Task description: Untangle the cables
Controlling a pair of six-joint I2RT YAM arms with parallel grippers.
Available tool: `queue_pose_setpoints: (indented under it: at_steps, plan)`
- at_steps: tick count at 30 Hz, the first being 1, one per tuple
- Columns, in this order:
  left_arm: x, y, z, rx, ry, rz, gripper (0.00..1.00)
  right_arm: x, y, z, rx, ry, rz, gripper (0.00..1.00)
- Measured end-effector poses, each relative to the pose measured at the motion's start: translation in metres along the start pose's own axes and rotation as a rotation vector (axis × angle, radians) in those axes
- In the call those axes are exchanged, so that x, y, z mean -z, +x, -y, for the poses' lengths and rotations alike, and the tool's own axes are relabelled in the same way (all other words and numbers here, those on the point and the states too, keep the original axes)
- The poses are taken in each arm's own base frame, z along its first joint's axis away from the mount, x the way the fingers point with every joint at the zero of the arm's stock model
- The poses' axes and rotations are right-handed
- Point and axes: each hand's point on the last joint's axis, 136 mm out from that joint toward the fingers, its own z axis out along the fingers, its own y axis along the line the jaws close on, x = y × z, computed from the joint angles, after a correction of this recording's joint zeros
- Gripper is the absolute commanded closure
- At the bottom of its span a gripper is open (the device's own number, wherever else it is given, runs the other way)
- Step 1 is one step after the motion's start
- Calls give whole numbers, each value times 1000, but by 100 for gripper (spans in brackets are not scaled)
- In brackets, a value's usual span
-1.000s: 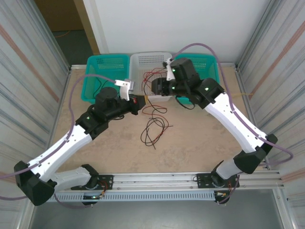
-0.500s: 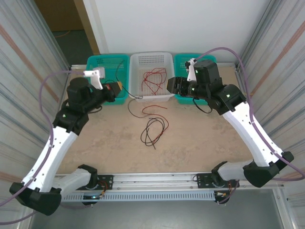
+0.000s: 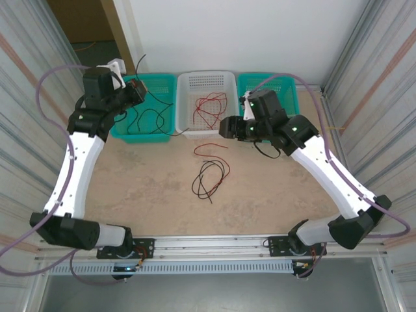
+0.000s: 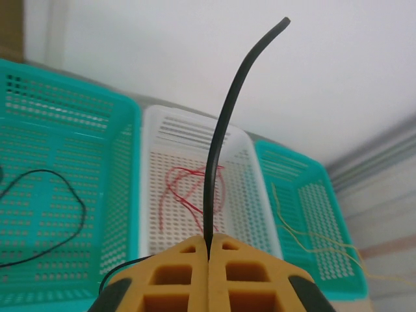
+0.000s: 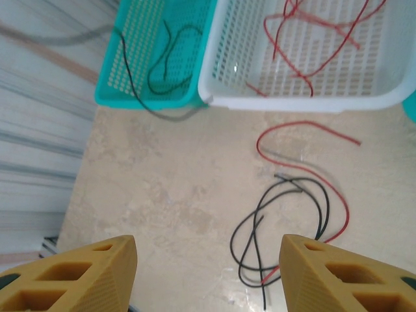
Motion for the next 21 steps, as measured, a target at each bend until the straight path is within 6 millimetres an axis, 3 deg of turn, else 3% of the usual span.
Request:
queue_pose_setpoints:
  at_steps: [3,7,13,18,20,21]
  plan:
    - [-16,-8,-17,15,-54,0,100,-20,21,-1,11,18,-71,42]
    - [-32,-21,-23,11,-84,17,100,-36,41,-2,17,34,-138,42]
    - [-41,-40,-28,-25,-124,57,100,-45,49,1,18,50,-169,42]
    - [-56,-43,-47,-47,-189,47,100,-55,54,6,14,72,-197,42]
    - [-65,-38,-60,-53,-234,26,83,-59,57,8,12,84,-212,43]
    - [-71,-34,-66,-59,-257,11,68,-61,58,10,10,90,-220,43]
